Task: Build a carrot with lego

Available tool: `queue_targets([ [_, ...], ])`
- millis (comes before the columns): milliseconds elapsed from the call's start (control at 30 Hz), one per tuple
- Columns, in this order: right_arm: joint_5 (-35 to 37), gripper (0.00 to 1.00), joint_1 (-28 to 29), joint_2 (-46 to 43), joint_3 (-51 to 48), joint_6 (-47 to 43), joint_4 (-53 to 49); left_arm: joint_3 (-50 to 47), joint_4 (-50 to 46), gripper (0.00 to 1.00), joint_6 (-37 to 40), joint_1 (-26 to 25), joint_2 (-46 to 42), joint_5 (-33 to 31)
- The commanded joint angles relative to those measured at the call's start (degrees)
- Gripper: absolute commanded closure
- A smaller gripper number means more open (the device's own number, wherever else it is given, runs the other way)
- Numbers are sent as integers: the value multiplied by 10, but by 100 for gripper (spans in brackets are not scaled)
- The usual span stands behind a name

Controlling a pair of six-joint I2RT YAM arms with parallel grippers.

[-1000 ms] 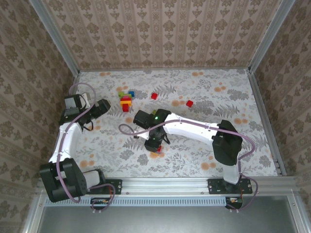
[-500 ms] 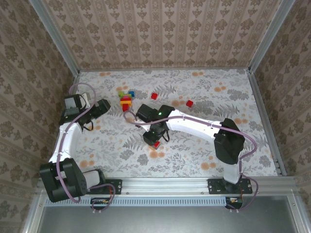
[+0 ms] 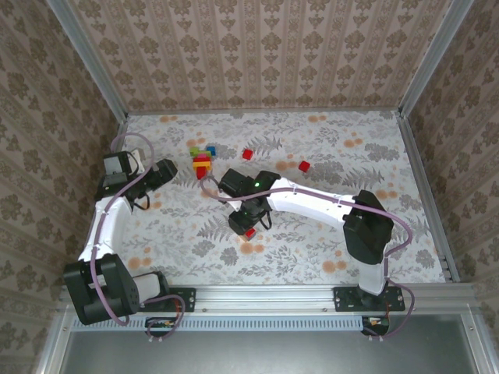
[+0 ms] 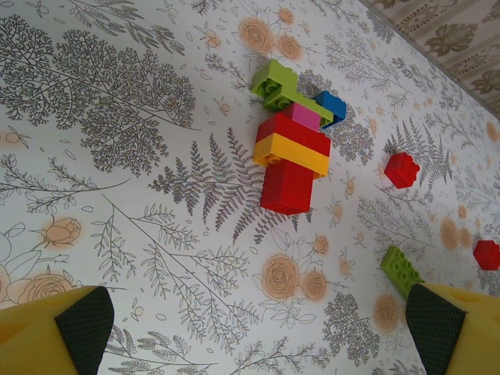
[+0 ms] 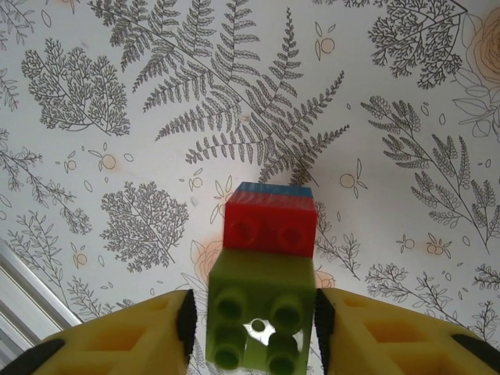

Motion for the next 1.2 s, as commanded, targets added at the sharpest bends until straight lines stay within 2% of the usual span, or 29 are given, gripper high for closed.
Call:
queue_targets([
  [0,7,50,3,-13,-4,8,2,14,-2,0,11,-2,1,3],
  [200,8,44,4,-25,5,4,-1,15,-3,0,11,-1,0,4],
  [333,44,38,-2,-40,26,-5,-11,15,-3,0,10,-2,0,5],
  [533,63,35,-72,-39,80,-43,-25,14,-2,0,9,-2,-1,7],
  [667,90,35,-117,39,152,-117,-64,14,-1,0,9,-2,-2,9],
  [800,121,35,-136,139,219,-181,-81,16,-2,0,9,-2,0,9],
  [967,91,36,-158,247,310,-209,-77,17,-3,0,10,-2,1,6],
  [1167,71,36,-174,297,366,-218,-81,19,-4,0,10,-2,4,3],
])
